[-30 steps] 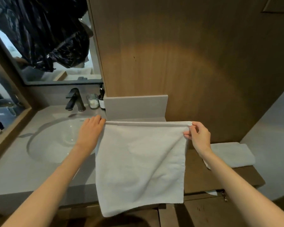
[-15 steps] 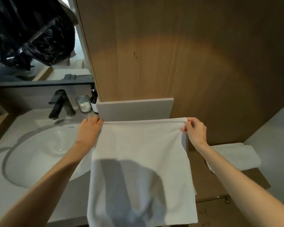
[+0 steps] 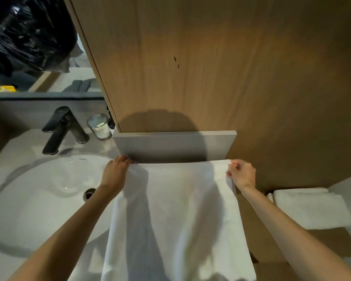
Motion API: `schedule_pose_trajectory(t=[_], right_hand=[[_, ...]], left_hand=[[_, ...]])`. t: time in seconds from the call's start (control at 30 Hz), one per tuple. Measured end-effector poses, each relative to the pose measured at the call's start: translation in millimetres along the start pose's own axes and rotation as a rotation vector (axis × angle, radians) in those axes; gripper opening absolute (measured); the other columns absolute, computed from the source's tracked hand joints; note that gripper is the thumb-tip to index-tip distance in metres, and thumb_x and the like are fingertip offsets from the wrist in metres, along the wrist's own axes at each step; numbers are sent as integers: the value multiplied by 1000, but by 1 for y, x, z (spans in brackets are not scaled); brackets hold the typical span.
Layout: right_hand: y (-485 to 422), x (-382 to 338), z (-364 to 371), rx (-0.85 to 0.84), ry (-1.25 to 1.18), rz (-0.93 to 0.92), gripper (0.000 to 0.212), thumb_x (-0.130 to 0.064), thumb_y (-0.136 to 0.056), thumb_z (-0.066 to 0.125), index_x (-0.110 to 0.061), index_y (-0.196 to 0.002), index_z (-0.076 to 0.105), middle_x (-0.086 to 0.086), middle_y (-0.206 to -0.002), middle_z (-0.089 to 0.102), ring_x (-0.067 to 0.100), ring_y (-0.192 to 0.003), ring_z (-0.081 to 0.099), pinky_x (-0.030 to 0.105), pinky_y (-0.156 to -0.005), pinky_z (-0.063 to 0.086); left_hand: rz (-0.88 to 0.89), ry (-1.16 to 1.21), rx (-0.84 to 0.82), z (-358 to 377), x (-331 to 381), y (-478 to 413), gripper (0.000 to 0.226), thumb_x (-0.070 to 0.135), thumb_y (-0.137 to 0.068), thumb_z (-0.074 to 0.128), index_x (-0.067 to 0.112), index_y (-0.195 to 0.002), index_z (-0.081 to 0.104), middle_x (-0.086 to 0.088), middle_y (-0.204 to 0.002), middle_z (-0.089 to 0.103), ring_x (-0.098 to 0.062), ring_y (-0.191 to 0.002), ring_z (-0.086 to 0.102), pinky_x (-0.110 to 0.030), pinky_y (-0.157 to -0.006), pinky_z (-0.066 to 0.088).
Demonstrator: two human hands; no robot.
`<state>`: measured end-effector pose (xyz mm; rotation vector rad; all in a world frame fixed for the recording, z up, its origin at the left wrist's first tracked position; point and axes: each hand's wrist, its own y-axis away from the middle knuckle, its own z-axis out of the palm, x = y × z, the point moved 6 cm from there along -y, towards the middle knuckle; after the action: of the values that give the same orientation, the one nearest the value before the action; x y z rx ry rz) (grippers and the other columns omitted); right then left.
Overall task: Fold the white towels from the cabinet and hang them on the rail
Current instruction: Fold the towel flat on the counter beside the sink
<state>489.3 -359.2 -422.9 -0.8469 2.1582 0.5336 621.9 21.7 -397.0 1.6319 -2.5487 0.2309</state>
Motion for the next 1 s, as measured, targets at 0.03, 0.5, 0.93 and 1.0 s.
schedule_pose_trajectory(t=[0.03,0.5,0.93,1.0], right_hand=[[-4,4,4,2,-9,23,17,-10,-94,55,-5,-98,70,12,-80,72,23,-76,68,29,-77,52],[121,-40,135,-213,365,-559,50,-25,-91,35,-9,-132,58,8,-139,55,30,-129,51,47,-107,36],[62,34,53,-360,631,-512,62,-61,-92,5,-44,-151,17,-10,-163,4,12,-150,1,51,-117,17],[67,29,49,-391,585,-503,65,-60,-92,10,-37,-152,20,-5,-163,4,16,-150,0,51,-117,16]], left_hand=[[-34,77,27,0,-1,-1,34,-5,-85,58,13,-110,71,-10,-117,66,-33,-99,63,-40,-87,51],[28,137,21,83,113,54,51,29,-100,30,21,-150,30,-1,-158,16,-24,-147,14,-44,-120,7],[-179,60,-104,81,72,56,60,57,-93,4,41,-151,5,2,-161,-8,-20,-147,-13,-43,-120,-5],[-176,67,-135,82,73,55,65,57,-90,-3,39,-152,3,0,-161,-9,-22,-148,-12,-43,-120,-7]])
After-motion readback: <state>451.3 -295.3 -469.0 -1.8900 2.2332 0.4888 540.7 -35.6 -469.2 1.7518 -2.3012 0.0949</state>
